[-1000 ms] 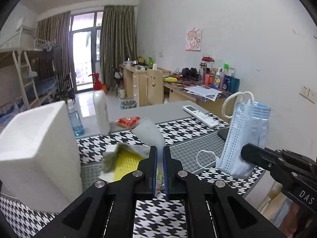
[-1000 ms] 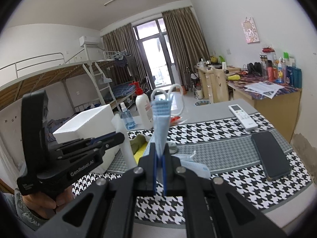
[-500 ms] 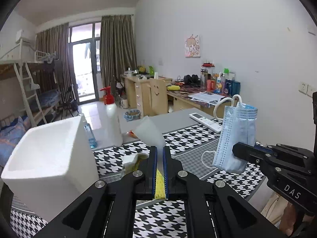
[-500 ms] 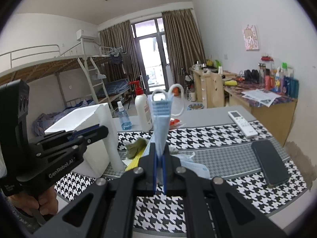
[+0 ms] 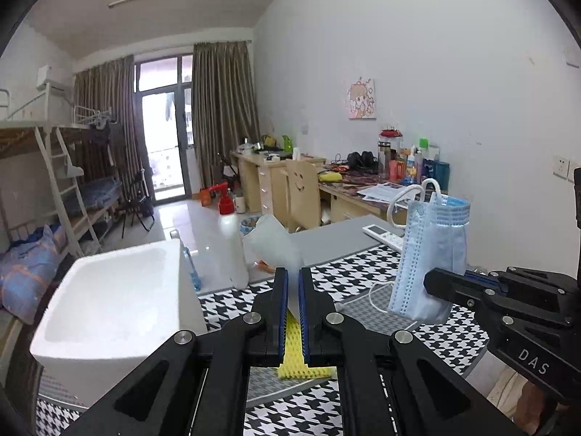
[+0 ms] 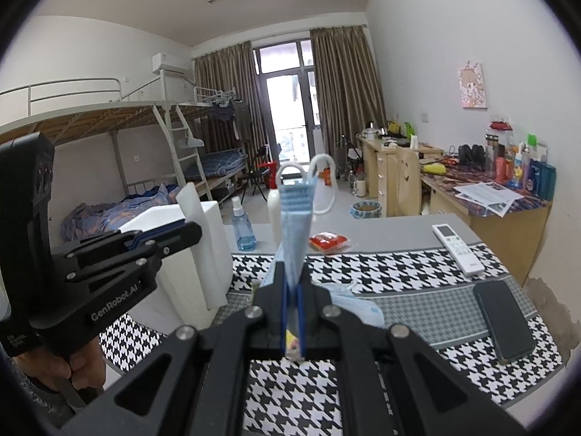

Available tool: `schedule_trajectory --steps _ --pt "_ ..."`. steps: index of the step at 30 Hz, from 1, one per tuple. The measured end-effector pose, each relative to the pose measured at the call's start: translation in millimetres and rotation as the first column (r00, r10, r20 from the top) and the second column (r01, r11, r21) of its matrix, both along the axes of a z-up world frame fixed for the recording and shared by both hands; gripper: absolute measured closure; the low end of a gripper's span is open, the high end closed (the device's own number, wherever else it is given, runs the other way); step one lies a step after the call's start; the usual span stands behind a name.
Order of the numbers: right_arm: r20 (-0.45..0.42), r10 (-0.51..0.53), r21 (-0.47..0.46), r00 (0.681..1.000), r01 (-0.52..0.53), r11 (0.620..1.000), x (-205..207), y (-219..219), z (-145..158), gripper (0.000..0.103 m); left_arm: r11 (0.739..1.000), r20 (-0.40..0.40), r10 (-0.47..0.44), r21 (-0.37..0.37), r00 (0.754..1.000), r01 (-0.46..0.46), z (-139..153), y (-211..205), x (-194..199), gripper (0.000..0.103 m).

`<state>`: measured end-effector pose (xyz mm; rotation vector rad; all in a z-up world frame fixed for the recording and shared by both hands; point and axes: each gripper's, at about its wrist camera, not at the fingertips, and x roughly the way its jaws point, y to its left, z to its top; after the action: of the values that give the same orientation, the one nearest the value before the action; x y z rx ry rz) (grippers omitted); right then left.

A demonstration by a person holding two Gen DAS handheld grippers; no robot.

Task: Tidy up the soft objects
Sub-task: 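Carry the white tube over the foam box with the left tool while the right holds the mask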

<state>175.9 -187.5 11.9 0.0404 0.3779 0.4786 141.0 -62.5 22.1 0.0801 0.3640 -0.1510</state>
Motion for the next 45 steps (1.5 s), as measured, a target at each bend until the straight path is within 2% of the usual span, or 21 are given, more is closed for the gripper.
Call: schedule_trajectory --steps 19,26,45 --pt "0.033 0.07 0.037 0.997 -0.071 0.997 9 21 22 0.096 0.997 0.069 0.071 -0.001 0.995 -0.071 26 24 3 0.097" --pt "0.042 0.124 0.048 0.991 -0.126 0.991 14 35 25 0.096 0.992 0.108 0.124 0.009 0.986 -0.125 38 39 -1 0.097" --pt "0.052 0.285 0.053 0.957 -0.288 0.956 30 84 27 0.096 0.958 0.074 0.288 -0.004 0.955 -0.288 34 83 3 0.097"
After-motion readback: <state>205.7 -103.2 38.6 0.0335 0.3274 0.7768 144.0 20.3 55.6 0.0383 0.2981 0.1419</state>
